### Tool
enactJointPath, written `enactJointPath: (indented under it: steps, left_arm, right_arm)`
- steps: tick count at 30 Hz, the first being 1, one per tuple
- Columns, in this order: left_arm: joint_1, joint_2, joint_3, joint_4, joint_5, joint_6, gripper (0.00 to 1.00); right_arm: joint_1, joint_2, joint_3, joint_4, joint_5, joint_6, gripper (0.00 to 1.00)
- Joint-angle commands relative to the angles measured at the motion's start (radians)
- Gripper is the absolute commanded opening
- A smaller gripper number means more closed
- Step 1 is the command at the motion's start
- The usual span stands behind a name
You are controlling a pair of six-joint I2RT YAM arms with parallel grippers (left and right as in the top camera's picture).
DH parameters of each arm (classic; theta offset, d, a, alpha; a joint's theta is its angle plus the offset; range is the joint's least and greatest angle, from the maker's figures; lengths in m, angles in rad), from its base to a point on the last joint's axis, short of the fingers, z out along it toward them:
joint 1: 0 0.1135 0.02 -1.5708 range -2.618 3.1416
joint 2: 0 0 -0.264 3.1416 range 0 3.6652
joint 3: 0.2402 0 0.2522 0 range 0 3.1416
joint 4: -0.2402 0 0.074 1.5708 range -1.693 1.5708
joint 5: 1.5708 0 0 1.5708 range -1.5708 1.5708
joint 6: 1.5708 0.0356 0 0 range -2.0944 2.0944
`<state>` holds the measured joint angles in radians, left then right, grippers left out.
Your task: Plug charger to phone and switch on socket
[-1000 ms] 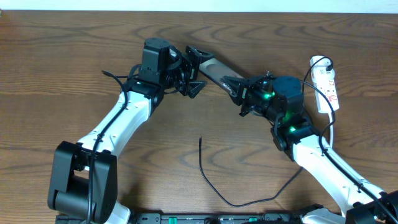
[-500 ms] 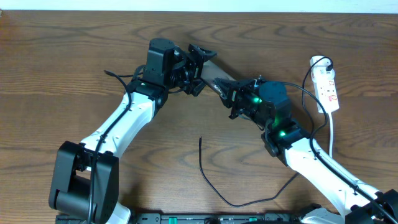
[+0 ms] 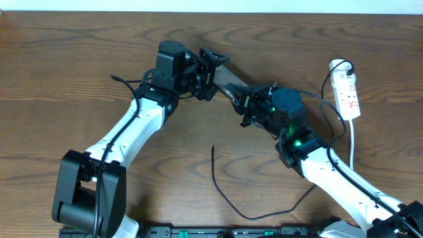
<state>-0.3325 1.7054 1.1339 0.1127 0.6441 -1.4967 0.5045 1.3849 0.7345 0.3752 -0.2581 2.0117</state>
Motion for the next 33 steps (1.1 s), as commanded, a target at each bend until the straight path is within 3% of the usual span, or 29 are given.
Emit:
enactJointPath:
  steps: [1,6,10,20,26,33]
  left_arm:
    - [-0.001,-0.022,0.028,0.002,-0.010,-0.005,0.82]
    - [-0.001,-0.022,0.028,0.002,-0.010,-0.005,0.79]
    - [-0.001,-0.022,0.028,0.002,-0.010,-0.005,0.65]
    - [-0.001,-0.022,0.028,0.002,-0.010,-0.005,0.64]
    - [-0.001,-0.022,0.028,0.002,-0.010,-0.005,0.51]
    - [-0.001,-0.022,0.028,0.002,-0.009,-0.005,0.28]
  right_arm:
    - [0.008,-0.010,0.015,0.013,0.013,0.019,0.01]
    - [0.009,-0.010,0.015,0.013,0.013,0.027,0.01]
    - [0.014,-0.010,0.015,0.010,0.013,0.038,0.01]
    - [0.015,-0.010,0.015,0.010,0.013,0.038,0.01]
    - [0.016,-0.010,0.015,0.010,0.013,0.038,0.01]
    - [0.021,-0.010,0.015,0.011,0.013,0.038,0.01]
